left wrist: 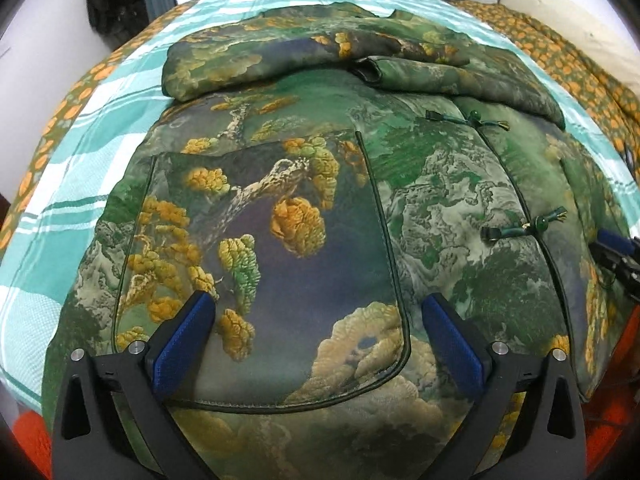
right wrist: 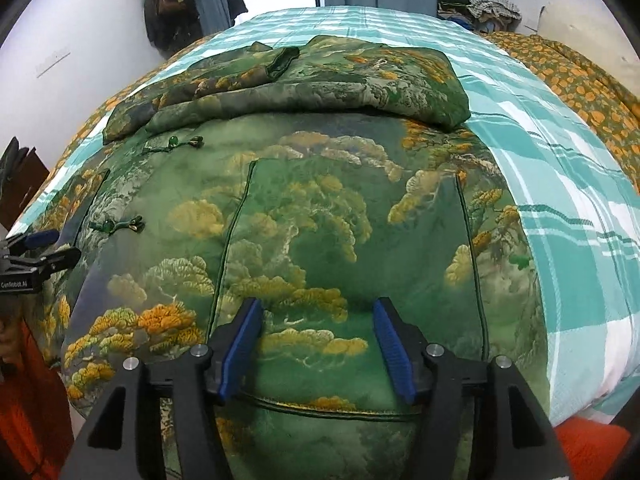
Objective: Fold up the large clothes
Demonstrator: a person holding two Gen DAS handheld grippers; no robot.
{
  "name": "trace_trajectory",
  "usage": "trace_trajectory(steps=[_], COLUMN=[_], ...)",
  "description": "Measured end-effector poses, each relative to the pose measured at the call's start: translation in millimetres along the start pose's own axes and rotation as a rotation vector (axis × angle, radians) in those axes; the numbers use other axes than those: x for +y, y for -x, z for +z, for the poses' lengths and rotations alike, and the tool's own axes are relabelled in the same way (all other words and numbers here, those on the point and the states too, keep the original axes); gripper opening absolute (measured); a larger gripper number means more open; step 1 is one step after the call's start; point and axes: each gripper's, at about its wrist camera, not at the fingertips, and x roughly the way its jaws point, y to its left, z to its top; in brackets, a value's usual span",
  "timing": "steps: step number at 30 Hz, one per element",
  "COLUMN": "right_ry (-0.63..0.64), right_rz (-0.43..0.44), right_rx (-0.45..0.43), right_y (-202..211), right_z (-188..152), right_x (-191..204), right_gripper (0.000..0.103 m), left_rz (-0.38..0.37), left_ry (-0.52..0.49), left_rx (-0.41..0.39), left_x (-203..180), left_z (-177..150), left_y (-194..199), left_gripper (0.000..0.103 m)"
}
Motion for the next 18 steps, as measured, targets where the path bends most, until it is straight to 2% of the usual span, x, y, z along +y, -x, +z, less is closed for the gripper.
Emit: trace_trajectory(steps=[18], right_ry=[0.010], right_rz=[-0.023], right_rx=[-0.016], right_y=[2.3], right_z=[-3.0], right_x=[4.9], right_gripper=[0.060], left_rz=[0.011], left_ry=[-0.001], left_rx=[0.000], left_x=[-2.8], left_z=[-11.3], left_y=[4.8], left_gripper=[0.102])
